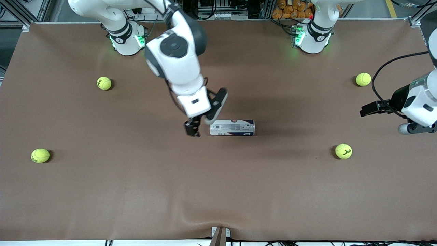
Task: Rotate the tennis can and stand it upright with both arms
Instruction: 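Release the can with the right gripper while the left gripper approaches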
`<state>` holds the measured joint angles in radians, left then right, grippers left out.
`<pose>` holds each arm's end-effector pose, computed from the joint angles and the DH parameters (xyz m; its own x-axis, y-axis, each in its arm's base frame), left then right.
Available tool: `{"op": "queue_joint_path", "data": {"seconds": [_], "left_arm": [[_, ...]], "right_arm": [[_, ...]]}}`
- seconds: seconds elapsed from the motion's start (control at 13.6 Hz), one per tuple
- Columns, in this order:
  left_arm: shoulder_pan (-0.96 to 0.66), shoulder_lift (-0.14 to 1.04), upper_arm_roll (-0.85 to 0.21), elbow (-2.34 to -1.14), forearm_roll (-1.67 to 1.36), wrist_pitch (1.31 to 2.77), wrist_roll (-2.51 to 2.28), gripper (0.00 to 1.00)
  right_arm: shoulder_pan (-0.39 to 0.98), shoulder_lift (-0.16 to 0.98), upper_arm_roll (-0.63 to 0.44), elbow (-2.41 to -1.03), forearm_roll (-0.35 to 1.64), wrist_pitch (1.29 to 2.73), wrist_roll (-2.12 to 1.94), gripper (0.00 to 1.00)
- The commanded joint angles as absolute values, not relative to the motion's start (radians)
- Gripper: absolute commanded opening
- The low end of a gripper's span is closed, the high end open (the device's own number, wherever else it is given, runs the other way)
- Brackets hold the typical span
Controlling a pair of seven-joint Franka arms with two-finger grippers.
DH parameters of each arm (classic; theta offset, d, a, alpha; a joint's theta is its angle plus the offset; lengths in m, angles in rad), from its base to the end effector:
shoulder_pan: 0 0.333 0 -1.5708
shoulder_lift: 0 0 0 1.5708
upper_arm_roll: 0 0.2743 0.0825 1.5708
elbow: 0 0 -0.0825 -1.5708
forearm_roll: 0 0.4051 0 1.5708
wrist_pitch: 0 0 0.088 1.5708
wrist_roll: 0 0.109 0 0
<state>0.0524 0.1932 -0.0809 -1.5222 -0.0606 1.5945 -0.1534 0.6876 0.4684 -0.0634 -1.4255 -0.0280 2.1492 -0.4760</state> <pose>0.6202 -0.0208 0.4915 0.9835 0.1254 -0.1302 0.1336 -0.9894 0.0562 0.5811 0.4258 0.4075 0.4092 0.8904 0.1992 0.8817 -0.4421 0.1647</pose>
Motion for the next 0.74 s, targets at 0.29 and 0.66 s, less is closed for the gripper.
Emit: {"op": "queue_joint_path", "data": {"seconds": [0.29,0.66], "left_arm": [[0.069,0.247,-0.081,-1.512,-0.334,1.591,-0.138,1.00],[0.069,0.310,-0.080,-1.517,-0.517,1.614,-0.133,1.00]], "right_arm": [[0.654,0.419,-0.043,-1.451,-0.014,2.143,-0.420,1.00],[0.626,0.396,-0.048,-1.450,0.057,2.141,-0.422,1.00]]}}
